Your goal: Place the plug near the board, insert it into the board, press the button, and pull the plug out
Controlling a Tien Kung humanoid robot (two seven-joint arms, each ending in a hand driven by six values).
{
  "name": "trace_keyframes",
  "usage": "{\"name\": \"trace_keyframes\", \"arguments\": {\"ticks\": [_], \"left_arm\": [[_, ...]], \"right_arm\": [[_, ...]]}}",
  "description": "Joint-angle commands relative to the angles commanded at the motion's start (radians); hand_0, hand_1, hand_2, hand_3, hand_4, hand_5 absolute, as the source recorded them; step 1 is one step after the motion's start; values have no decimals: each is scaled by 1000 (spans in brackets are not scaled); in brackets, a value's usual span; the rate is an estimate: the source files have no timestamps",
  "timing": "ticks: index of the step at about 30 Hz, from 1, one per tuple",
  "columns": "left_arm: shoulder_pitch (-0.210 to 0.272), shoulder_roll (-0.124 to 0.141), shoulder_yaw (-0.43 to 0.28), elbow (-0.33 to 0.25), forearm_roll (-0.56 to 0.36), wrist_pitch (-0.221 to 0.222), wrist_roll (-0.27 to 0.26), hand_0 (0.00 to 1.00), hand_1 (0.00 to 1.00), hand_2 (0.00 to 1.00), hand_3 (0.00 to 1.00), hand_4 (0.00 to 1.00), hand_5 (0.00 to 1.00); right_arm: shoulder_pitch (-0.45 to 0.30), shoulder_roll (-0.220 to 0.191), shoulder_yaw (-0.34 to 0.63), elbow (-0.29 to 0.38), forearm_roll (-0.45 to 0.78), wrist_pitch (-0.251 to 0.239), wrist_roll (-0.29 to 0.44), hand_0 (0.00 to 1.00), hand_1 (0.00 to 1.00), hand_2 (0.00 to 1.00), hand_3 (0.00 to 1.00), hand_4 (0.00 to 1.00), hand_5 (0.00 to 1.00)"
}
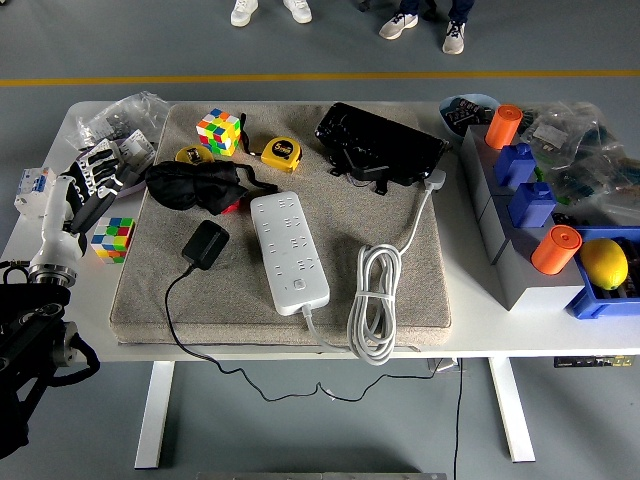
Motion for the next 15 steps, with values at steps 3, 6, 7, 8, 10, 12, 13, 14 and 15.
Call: {"name": "trace_keyframes", "arguments": {"ticks": [3,6,7,8,10,12,13,14,15], "left_arm": [[3,-1,-4,-3,4,-1,4,754,749,732,728,973,560],[2,-1,-10,-5,10,-4,10,754,749,732,728,973,560],[1,-1,-10,-6,11,-4,11,754,749,732,728,973,560],[0,-1,-11,-6,12,-5,13,754,748,731,727,971,560],[-3,0,-11,-6,14,-7,16,754,748,731,727,971,560],[-6,0,-11,-7,14,-8,17,754,748,731,727,971,560],[-6,0,-12,-9,17,-9,18,754,748,731,727,971,560],[-5,0,-14,-11,17,-10,19,754,747,731,726,969,560],[-4,0,-17,-12,18,-10,19,754,747,731,726,969,560]], "right_arm": [[1,-1,3,2,-2,-2,0,621,665,680,578,998,509],[4,-3,8,2,-3,-3,0,621,665,680,578,998,509],[4,-2,9,2,-3,-4,0,621,665,680,578,998,509],[4,-2,12,2,-3,-4,0,622,665,680,577,998,509],[3,-1,16,1,-3,-4,0,622,665,680,577,998,509],[2,0,18,0,-3,-4,0,622,665,680,577,998,509],[-1,1,20,-1,-4,-4,-1,622,665,680,577,998,509],[-2,1,21,-1,-5,-4,-1,621,664,680,577,998,511],[-4,1,24,-1,-6,-5,-1,621,664,680,577,998,511]]}}
